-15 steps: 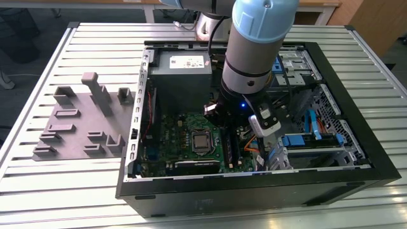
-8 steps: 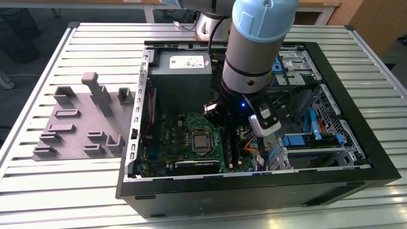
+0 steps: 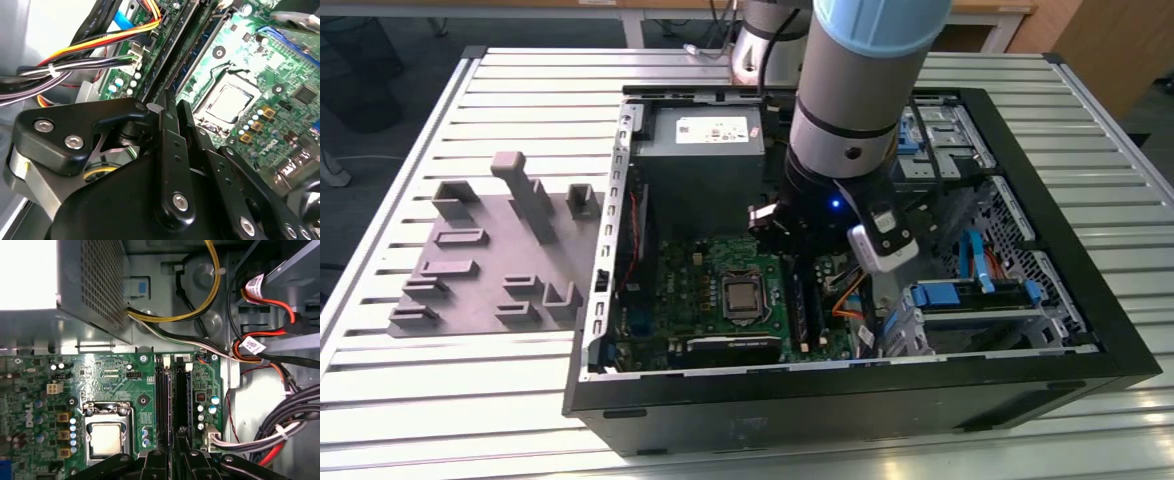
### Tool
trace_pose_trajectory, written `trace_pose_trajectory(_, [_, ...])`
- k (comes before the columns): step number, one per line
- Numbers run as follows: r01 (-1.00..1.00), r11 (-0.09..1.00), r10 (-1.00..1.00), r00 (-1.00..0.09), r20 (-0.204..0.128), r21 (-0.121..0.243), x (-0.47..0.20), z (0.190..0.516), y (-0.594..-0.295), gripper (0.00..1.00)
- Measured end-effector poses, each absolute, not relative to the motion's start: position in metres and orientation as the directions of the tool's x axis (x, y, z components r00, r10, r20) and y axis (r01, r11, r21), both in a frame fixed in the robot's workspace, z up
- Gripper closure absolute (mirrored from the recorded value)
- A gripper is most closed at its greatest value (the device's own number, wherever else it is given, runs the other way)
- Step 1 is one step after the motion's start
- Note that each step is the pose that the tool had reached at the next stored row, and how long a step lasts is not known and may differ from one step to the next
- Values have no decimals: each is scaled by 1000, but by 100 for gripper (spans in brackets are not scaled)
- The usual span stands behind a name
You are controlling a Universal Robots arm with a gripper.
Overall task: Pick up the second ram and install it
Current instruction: 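Press down the second ram until it locks into place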
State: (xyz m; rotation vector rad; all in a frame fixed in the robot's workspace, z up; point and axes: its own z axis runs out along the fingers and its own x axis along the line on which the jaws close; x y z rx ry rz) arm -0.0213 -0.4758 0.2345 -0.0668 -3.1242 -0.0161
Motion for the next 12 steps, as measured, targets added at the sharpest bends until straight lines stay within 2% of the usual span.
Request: trace_pose_trajectory(12, [43,999,43,-999,17,10,-21,236,-476,79])
